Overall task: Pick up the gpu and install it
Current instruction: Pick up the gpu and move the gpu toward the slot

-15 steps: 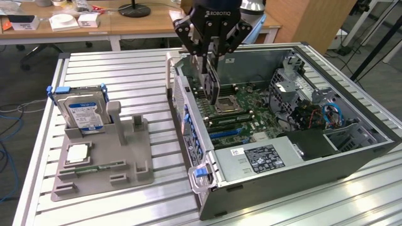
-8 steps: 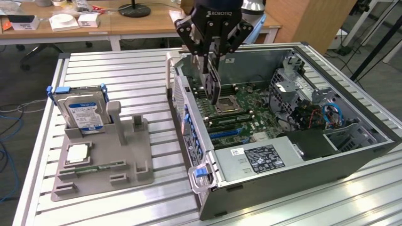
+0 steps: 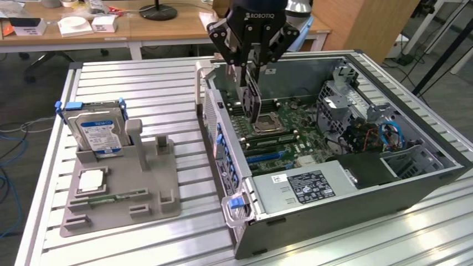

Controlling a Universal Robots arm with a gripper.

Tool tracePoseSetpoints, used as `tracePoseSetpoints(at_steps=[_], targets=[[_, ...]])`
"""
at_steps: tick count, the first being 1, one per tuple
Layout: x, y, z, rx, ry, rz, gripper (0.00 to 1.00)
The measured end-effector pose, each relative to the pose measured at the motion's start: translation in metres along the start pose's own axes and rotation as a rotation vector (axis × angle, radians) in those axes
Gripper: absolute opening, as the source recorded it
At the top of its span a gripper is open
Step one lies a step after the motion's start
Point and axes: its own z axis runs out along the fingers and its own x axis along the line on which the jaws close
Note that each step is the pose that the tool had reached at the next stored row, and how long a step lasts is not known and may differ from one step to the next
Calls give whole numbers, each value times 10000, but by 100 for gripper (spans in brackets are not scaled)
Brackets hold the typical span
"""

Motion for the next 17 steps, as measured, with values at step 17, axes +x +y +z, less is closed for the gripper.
tracePoseSetpoints(at_steps=[17], targets=[[-28,2,0,0,0,-21,26]])
